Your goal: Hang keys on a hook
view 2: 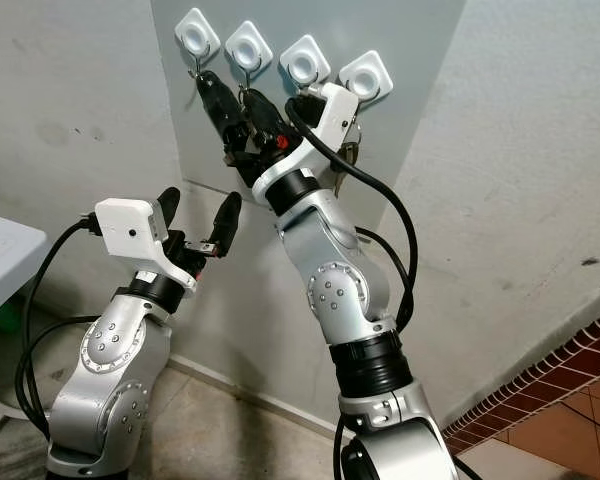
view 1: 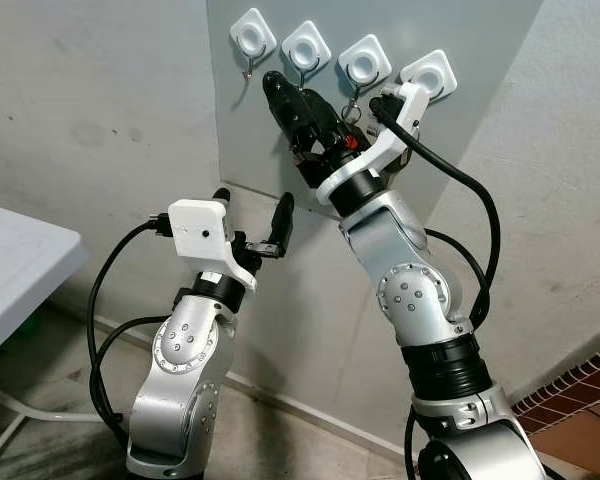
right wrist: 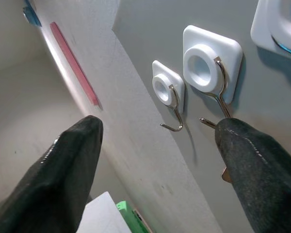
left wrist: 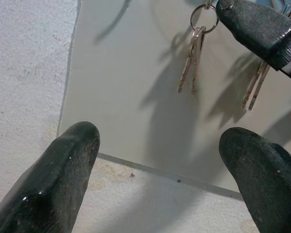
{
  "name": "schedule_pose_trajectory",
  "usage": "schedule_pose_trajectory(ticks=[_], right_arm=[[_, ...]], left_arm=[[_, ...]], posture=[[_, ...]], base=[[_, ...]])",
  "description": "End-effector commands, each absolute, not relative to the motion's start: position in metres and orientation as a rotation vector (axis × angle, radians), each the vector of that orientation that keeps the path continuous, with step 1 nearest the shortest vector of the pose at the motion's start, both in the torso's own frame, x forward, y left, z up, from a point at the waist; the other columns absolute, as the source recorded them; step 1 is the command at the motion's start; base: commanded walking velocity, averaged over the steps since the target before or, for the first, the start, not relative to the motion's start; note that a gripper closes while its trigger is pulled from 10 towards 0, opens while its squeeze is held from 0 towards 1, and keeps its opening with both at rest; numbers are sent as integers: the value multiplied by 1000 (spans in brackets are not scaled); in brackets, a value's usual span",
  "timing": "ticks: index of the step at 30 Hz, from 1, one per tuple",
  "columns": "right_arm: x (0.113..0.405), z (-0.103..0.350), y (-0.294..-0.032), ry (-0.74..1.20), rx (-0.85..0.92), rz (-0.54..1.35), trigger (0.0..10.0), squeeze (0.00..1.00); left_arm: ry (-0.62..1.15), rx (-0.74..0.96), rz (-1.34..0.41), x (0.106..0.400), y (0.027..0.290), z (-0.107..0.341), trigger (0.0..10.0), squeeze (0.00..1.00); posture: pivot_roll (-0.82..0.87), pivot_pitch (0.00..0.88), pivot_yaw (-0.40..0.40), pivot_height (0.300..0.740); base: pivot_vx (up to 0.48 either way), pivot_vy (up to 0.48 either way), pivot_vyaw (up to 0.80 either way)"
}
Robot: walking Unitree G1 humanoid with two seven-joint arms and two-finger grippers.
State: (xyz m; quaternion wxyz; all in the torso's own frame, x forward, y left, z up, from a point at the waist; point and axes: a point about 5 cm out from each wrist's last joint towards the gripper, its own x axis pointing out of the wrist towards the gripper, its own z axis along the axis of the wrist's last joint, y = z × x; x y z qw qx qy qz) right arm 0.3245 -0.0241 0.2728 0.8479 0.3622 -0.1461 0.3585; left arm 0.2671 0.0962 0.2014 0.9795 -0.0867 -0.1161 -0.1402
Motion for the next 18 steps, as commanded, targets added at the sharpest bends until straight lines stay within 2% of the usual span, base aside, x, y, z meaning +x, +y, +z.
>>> schedule_pose_trajectory(ticks=[1, 7, 8, 9, 10, 14, 15, 16, 18], right_arm=[[315, 274, -11, -316, 847, 781, 10000, 1000], [315, 274, -11, -316, 847, 781, 10000, 1000], [314, 239, -35, -329, 653, 719, 10000, 0], [314, 239, -35, -329, 653, 719, 10000, 0], [306, 200, -63, -296, 450, 678, 10000, 0], [304, 194, -69, -284, 427, 673, 10000, 0], [304, 194, -68, -281, 438, 684, 10000, 333], [304, 194, -67, -275, 459, 699, 10000, 1000], [304, 195, -68, -278, 449, 694, 10000, 1000]], left_arm=[[-233, -176, -303, 267, 91, 202, 10000, 0], [-233, -176, -303, 267, 91, 202, 10000, 0], [-222, -167, -297, 268, 95, 196, 10000, 0], [-222, -167, -297, 268, 95, 196, 10000, 0], [-210, -156, -285, 269, 101, 190, 10000, 0], [-209, -151, -281, 269, 103, 189, 10000, 0], [-209, -151, -281, 269, 103, 190, 10000, 0], [-209, -151, -280, 269, 103, 190, 10000, 0], [-210, -151, -279, 269, 103, 190, 10000, 0]], posture=[[64, 13, -91, 740], [64, 13, -91, 740], [54, 19, -84, 740], [54, 19, -84, 740], [56, 18, -84, 740], [60, 19, -87, 740], [60, 19, -87, 740], [60, 19, -87, 740], [59, 19, -88, 740]], base=[[0, 0, 0], [0, 0, 0], [0, 0, 0], [0, 0, 0], [0, 0, 0], [0, 0, 0], [0, 0, 0], [0, 0, 0], [0, 0, 0]])
